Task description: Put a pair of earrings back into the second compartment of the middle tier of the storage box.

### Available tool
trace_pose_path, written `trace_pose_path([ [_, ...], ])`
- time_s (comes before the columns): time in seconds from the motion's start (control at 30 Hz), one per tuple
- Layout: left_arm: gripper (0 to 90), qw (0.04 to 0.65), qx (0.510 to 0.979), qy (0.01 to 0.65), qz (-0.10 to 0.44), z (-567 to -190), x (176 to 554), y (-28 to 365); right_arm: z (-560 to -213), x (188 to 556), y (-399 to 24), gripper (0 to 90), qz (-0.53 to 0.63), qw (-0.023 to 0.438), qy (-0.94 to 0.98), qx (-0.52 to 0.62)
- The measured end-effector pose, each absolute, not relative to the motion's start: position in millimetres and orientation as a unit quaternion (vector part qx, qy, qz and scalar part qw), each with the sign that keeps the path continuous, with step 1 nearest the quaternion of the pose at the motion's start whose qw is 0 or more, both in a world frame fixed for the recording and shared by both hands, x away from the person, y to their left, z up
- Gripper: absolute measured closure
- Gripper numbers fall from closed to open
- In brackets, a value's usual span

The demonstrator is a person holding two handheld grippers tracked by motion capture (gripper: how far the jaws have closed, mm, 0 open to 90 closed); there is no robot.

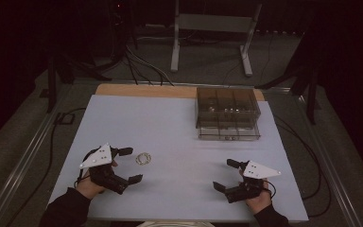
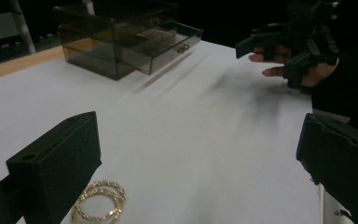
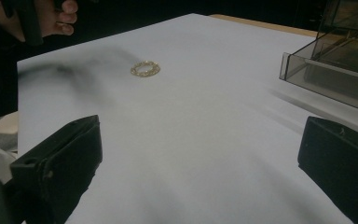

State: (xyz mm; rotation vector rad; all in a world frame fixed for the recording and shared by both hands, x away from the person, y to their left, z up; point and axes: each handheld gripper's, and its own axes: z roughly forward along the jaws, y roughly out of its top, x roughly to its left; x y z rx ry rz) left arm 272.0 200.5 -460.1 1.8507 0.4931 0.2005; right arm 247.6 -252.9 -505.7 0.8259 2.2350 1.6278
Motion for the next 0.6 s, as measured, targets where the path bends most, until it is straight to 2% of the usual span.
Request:
trace_pose_path([
  [0.6, 0.8, 0.574, 0.776, 0.245, 0.091, -458.1, 304.4, 193.7, -506.5, 248.7, -254.8, 0.0, 0.559, 0.122, 0.767, 0.291],
])
